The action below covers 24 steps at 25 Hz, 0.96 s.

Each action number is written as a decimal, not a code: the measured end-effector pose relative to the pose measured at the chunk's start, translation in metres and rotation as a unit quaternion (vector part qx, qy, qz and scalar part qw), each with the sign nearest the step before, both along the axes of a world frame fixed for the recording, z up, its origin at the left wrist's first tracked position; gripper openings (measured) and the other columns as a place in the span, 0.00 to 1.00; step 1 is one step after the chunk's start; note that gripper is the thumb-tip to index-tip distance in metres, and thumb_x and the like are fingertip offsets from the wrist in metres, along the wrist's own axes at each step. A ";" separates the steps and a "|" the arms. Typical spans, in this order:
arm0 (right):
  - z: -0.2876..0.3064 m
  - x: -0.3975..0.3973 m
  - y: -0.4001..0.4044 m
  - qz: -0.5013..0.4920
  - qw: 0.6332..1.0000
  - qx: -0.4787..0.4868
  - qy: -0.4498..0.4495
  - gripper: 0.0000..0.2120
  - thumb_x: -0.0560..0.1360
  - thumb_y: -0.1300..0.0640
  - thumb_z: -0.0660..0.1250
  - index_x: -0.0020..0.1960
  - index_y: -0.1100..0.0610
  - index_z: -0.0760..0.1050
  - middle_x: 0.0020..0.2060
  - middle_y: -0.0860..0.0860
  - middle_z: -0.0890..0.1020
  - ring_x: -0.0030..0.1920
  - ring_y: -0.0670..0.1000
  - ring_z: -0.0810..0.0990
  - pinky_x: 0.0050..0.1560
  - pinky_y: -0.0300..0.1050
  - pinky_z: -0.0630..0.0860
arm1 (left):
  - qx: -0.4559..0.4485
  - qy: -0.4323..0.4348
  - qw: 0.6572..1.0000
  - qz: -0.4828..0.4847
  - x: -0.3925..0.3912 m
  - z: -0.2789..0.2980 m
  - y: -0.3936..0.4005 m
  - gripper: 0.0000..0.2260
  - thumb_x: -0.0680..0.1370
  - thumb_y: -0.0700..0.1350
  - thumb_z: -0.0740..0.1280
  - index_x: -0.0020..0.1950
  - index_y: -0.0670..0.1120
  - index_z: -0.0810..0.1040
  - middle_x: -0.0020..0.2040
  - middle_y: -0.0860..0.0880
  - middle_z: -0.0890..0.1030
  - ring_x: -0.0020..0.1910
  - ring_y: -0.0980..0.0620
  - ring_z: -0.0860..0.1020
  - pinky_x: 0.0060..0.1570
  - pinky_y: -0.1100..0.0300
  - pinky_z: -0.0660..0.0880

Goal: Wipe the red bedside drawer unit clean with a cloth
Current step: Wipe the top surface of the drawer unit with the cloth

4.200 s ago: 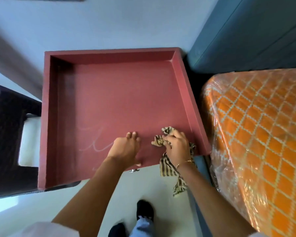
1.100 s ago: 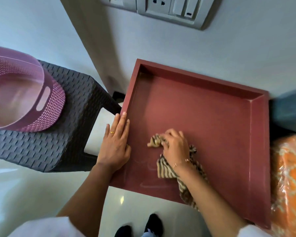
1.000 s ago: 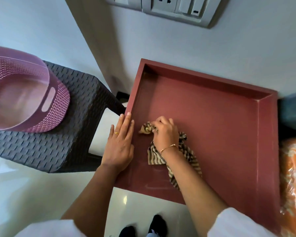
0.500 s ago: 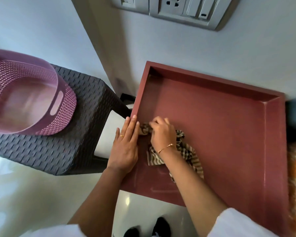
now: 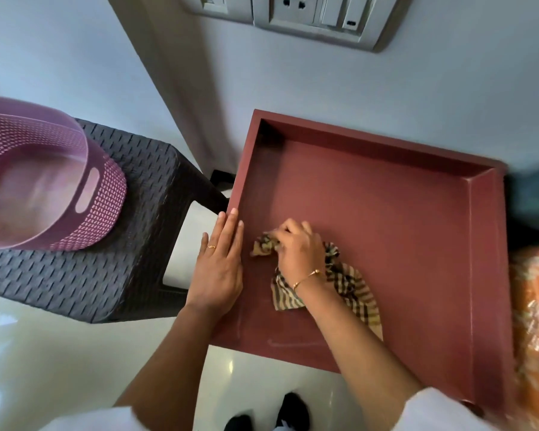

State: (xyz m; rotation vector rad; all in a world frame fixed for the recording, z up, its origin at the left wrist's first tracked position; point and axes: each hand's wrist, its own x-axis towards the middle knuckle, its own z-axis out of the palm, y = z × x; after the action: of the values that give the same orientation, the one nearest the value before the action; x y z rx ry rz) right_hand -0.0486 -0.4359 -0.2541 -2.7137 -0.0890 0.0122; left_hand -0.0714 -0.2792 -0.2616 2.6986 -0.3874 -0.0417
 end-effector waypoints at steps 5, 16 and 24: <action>0.003 -0.077 -0.051 0.063 0.997 0.016 0.028 0.13 0.60 0.63 0.76 0.42 0.51 0.81 0.38 0.47 0.78 0.37 0.54 0.76 0.30 0.48 0.72 | -0.005 0.010 1.000 0.002 0.000 0.001 0.000 0.25 0.75 0.40 0.51 0.73 0.37 0.60 0.75 0.43 0.56 0.74 0.45 0.51 0.64 0.36 0.61; 0.003 -0.117 0.016 0.052 0.998 0.014 0.023 0.06 0.62 0.60 0.71 0.37 0.52 0.78 0.38 0.49 0.76 0.38 0.55 0.75 0.31 0.44 0.68 | -0.088 0.020 0.996 0.009 0.002 0.002 0.001 0.24 0.79 0.44 0.51 0.74 0.37 0.57 0.74 0.49 0.53 0.74 0.52 0.48 0.73 0.55 0.49; 0.002 -0.038 0.053 -0.145 0.989 -0.015 -0.015 0.08 0.64 0.68 0.68 0.39 0.58 0.81 0.40 0.56 0.78 0.40 0.61 0.76 0.33 0.48 0.69 | -0.132 0.009 0.991 -0.010 0.005 0.003 0.001 0.24 0.79 0.33 0.52 0.75 0.37 0.54 0.76 0.43 0.54 0.75 0.49 0.48 0.69 0.72 0.42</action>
State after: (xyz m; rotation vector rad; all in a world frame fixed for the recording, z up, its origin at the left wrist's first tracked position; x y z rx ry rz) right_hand -0.0863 -0.3831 -0.2523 -2.7301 0.2992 -0.1129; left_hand -0.0665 -0.2783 -0.2585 2.4318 -0.3851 -0.0194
